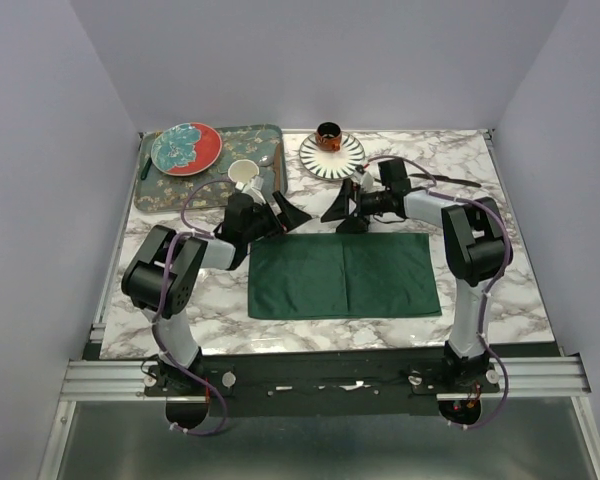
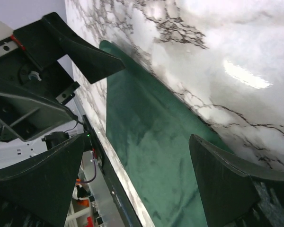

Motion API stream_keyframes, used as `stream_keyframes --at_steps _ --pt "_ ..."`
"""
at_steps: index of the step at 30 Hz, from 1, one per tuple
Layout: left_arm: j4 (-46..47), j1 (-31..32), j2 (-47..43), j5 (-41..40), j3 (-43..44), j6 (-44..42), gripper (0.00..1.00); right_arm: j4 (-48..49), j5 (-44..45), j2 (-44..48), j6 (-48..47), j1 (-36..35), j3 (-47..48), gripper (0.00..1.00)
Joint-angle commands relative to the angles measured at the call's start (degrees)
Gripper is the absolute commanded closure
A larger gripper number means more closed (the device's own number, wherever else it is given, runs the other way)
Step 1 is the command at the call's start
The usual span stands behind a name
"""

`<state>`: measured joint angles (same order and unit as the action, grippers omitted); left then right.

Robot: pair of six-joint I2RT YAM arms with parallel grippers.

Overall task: Fold the napkin into a case and place the utensils inside
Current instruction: Smooth out the rectangle-folded napkin at the center of the board.

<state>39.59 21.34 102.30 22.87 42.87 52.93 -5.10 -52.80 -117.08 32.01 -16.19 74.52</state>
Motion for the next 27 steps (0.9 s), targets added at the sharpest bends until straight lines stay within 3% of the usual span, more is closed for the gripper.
stream_keyframes --at_steps 1,18,27 --pt "9.1 -1.5 2.5 0.9 -1.6 2.5 0.01 2.0 -1.5 -3.9 0.3 0.3 1.6 0.00" --pt "5.9 -8.2 8.9 0.6 -4.5 6.0 0.01 -1.6 -1.4 -8.4 -1.7 2.0 2.2 0.00" --pt "12.0 -8.5 6.9 4.8 -7.5 6.9 0.01 -4.0 -5.3 -1.7 -6.3 2.7 1.9 0.00"
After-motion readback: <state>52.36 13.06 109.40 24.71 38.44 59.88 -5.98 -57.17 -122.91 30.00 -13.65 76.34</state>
